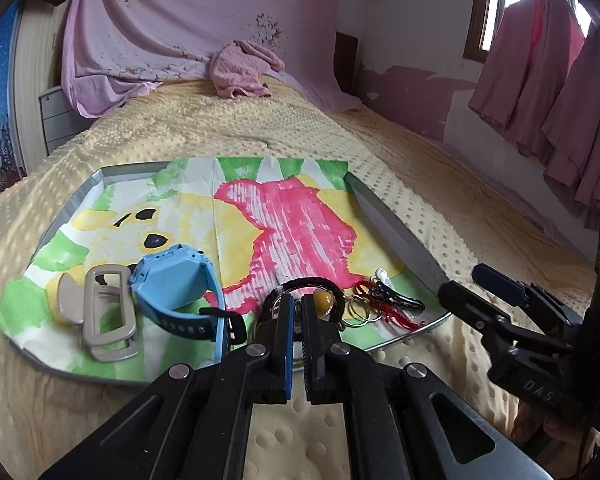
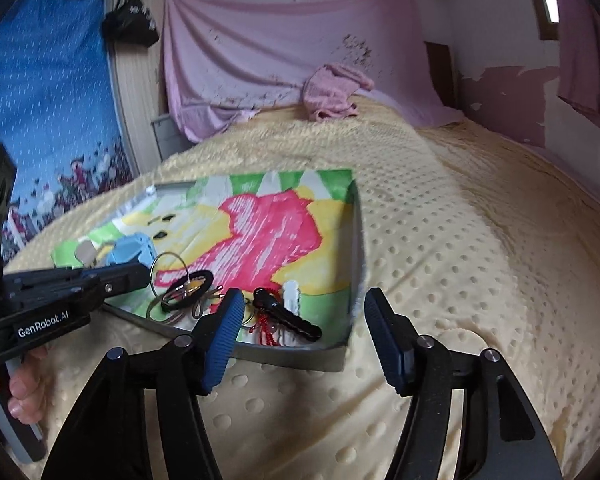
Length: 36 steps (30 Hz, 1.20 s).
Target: Organize jewelry
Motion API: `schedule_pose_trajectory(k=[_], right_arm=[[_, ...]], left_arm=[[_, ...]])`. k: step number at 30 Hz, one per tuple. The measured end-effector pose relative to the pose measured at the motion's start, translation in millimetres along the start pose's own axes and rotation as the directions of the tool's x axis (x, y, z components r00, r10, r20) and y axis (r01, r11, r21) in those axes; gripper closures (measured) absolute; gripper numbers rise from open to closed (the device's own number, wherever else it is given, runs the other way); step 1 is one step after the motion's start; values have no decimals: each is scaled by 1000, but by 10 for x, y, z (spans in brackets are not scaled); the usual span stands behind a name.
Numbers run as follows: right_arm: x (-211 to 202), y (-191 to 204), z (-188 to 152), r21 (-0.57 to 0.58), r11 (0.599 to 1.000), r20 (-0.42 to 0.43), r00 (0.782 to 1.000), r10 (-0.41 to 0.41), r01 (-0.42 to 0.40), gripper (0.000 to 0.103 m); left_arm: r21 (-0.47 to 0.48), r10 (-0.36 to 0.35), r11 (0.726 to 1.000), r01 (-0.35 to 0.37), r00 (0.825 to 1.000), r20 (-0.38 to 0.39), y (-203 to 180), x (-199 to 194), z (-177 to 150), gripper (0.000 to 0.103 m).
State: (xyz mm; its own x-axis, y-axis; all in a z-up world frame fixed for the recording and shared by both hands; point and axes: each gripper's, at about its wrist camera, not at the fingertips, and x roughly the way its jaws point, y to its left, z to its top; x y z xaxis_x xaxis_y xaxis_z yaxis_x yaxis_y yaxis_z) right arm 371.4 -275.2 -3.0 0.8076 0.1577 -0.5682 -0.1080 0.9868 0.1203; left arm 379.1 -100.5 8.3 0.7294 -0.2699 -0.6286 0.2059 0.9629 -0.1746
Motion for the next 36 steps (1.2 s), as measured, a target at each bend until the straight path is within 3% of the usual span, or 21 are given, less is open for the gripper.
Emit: schedule_pose_trajectory(k=[8, 11, 13, 14, 16, 20, 26, 30, 36], right_arm=[[-328, 1, -83, 27, 1000, 81, 997, 12, -15, 34], [-483, 28, -107, 35, 999, 113, 993, 17, -21, 31], [-583, 56, -112, 39, 999, 130, 991, 19, -25, 31], [-624, 76, -115, 40, 999, 136, 990, 21, -27, 31], [-726, 125, -119, 37, 999, 152, 988, 28, -34, 31], [-932, 219, -149, 31, 999, 186, 982, 37, -44, 27], [-1249, 402, -207, 17, 998, 237, 970, 51, -57, 20], [-1478, 501, -287, 13, 998, 265, 962, 62, -68, 8], [-1787, 594, -470, 22, 997, 290, 955, 70, -80, 1]], left_arm=[[5, 13, 1000, -13, 997, 78, -23, -315, -127, 98], [-20, 15, 1000, -13, 995, 100, 10, -458, -174, 83], [-25, 31, 999, -28, 991, 131, 23, -577, -210, 47], [-28, 41, 999, -37, 986, 163, 31, -669, -237, 40], [-31, 41, 999, -35, 977, 207, 53, -815, -282, 37], [-42, 55, 998, -47, 974, 219, 101, -1001, -338, 37], [-43, 83, 996, -74, 956, 280, 155, -1373, -481, 21], [-62, 96, 995, -80, 939, 329, 193, -1646, -599, 7], [-77, 123, 992, -101, 918, 378, 263, -1991, -807, 0]])
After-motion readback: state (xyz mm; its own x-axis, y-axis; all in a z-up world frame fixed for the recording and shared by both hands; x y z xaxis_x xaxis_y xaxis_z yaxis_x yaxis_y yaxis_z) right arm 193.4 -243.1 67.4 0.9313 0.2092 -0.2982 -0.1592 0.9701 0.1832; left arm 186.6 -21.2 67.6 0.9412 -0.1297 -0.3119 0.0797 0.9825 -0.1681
